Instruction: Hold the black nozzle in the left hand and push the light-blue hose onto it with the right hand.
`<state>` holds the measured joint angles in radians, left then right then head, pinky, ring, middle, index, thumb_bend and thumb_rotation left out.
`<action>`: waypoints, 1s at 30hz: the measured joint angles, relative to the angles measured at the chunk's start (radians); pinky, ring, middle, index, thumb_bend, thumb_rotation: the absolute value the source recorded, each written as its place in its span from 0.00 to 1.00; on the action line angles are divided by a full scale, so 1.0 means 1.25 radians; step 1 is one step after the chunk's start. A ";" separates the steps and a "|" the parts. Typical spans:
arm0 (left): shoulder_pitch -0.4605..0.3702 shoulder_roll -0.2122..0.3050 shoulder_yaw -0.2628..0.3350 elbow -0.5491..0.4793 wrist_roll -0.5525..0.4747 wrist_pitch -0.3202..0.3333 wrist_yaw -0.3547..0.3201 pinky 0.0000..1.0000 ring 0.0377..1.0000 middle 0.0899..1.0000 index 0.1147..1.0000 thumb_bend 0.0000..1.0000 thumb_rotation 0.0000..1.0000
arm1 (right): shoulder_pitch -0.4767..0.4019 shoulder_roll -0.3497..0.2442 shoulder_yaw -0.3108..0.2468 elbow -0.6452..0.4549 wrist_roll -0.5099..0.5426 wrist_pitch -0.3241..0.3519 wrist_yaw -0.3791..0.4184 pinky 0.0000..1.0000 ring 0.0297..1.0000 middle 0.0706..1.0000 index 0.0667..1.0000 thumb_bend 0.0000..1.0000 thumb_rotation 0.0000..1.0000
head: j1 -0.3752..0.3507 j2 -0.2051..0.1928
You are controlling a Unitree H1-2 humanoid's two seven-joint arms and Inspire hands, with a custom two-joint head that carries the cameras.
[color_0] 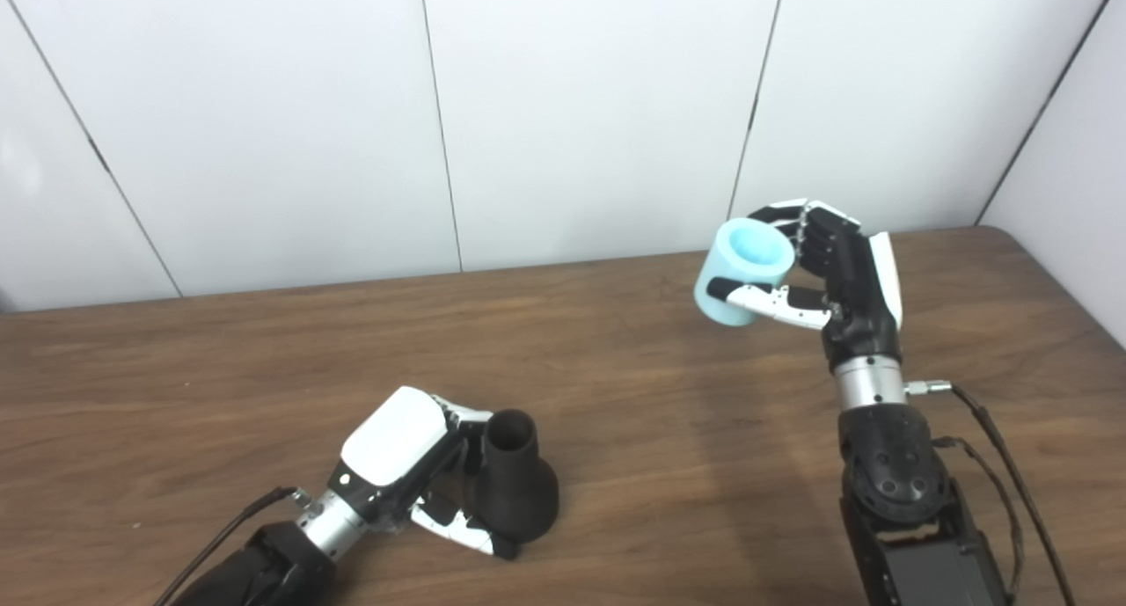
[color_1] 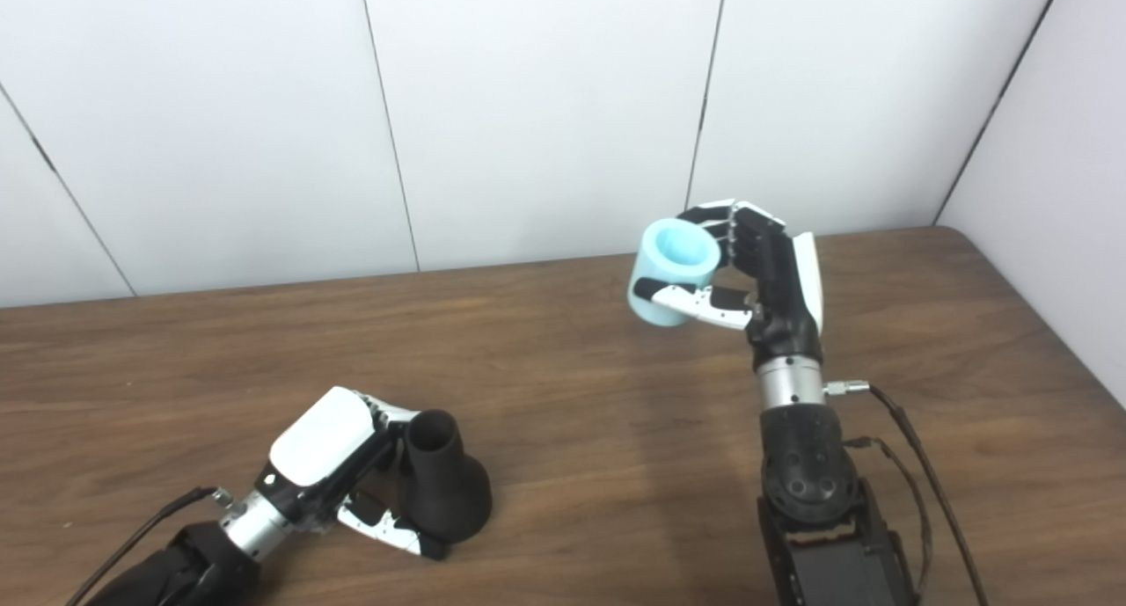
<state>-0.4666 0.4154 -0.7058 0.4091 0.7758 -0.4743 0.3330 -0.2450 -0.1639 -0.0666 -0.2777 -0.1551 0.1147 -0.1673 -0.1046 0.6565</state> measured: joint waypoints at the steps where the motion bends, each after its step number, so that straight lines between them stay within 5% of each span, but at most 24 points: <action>1: -0.001 -0.003 0.001 0.004 0.004 0.000 0.000 0.13 0.14 0.42 0.41 0.53 0.00 | 0.000 0.007 0.006 -0.022 0.002 0.006 0.011 0.32 0.34 0.40 0.48 0.52 0.00 | 0.000 0.000; 19: -0.010 -0.049 0.042 0.038 0.046 -0.002 -0.016 0.12 0.14 0.42 0.41 0.53 0.00 | 0.043 0.094 0.144 -0.142 0.012 0.023 0.133 0.19 0.24 0.37 0.49 0.52 0.00 | 0.076 0.002; 30: -0.008 -0.055 0.051 0.038 0.044 -0.002 -0.029 0.13 0.14 0.42 0.41 0.53 0.00 | 0.096 0.109 0.191 -0.131 -0.007 -0.030 0.157 0.24 0.27 0.37 0.49 0.52 0.00 | 0.069 0.006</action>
<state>-0.4770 0.3472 -0.6424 0.4560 0.8311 -0.4772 0.2964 -0.1252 -0.0278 0.1716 -0.4415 -0.1635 0.0772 0.0289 -0.0184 0.6642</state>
